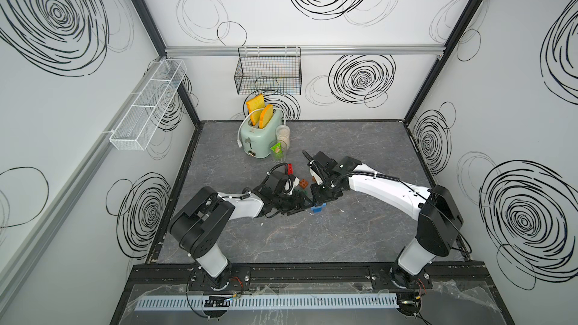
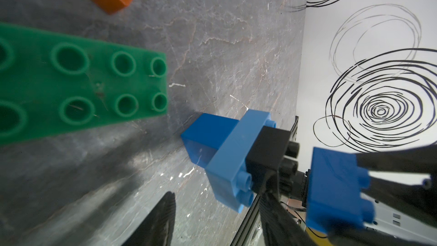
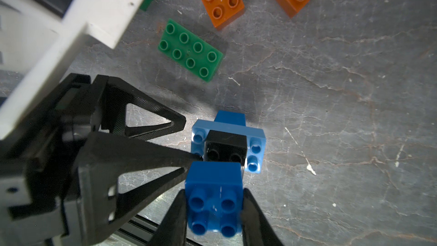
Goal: Assemble the letter f with lego
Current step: Assemble the lego brick with the lego brick.
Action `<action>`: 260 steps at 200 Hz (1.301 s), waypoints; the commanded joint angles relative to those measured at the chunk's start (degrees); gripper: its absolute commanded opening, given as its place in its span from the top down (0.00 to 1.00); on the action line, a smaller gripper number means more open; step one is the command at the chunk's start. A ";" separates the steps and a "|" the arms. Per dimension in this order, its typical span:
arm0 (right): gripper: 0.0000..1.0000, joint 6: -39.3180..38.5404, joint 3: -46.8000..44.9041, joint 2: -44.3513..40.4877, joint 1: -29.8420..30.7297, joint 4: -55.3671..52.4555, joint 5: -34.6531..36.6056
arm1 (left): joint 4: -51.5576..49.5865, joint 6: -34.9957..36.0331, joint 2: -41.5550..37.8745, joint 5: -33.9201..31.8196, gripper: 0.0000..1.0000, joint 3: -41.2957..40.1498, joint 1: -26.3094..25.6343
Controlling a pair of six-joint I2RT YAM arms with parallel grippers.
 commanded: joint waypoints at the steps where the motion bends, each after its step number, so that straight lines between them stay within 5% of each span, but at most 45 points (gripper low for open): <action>1: 0.65 1.45 -1.03 0.31 0.44 0.50 1.52 | 1.70 -0.45 0.62 -0.25 0.39 0.37 0.16; 260: 0.64 2.80 -5.80 1.33 0.42 2.75 2.60 | 1.04 -0.45 0.53 -0.70 0.40 0.10 0.16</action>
